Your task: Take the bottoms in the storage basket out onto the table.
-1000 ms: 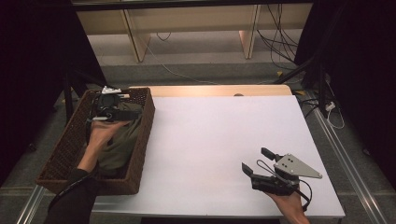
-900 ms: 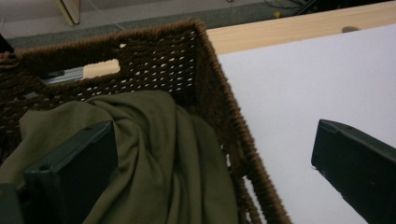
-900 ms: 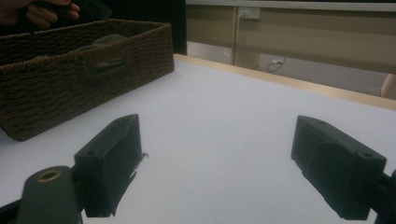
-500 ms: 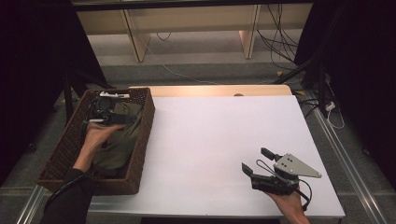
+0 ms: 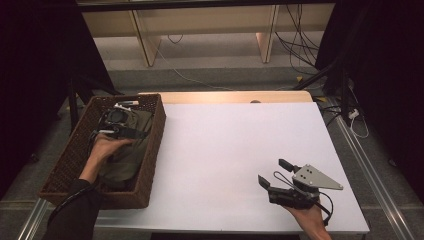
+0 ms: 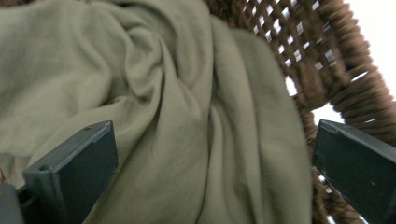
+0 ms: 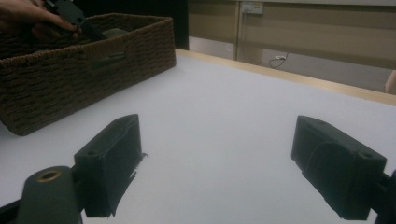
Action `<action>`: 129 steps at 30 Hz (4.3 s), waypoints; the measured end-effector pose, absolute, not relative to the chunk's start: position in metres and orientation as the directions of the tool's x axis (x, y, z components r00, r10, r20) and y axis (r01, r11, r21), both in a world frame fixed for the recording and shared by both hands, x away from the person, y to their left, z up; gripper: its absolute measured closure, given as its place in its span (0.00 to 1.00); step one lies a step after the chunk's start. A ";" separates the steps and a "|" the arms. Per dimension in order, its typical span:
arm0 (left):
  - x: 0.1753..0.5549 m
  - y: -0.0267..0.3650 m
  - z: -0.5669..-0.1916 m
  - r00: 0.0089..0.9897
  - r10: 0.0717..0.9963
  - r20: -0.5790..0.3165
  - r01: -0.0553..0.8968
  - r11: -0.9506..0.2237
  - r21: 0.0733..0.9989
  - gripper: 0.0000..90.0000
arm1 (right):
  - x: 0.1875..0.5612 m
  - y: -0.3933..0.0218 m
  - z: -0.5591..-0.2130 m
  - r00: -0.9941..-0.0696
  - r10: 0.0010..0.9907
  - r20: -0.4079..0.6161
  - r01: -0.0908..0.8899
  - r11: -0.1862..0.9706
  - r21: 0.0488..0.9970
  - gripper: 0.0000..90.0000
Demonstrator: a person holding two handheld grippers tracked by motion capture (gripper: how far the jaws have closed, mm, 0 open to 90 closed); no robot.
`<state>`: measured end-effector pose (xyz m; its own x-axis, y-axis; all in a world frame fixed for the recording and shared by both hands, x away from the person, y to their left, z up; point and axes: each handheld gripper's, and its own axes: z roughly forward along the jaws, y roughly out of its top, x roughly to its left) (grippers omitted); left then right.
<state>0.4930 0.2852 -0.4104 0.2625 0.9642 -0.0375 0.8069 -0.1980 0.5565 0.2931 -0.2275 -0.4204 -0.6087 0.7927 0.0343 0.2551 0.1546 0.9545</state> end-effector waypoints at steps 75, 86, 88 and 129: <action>0.472 0.319 -0.414 0.145 0.974 -0.176 0.832 -0.023 0.555 0.90 | 0.295 -0.226 -0.421 -0.616 0.787 0.032 0.267 0.170 0.949 0.20; 0.465 0.320 -0.402 0.167 0.950 -0.265 0.791 0.031 0.611 0.91 | 0.294 -0.225 -0.421 -0.626 0.779 0.036 0.262 0.167 0.950 0.20; 0.464 0.320 -0.399 0.176 0.943 -0.282 0.783 0.039 0.620 0.91 | 0.294 -0.225 -0.420 -0.625 0.780 0.036 0.262 0.166 0.951 0.20; 0.449 0.305 -0.354 0.315 0.798 -0.514 0.639 0.222 0.737 0.92 | 0.294 -0.227 -0.420 -0.617 0.786 0.044 0.265 0.155 0.952 0.20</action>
<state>0.4490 0.3053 -0.3535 0.3151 0.7981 -0.5136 0.6387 0.2220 0.7367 0.2945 -0.2273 -0.4204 -0.6172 0.7856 0.0440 0.2654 0.1552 0.9516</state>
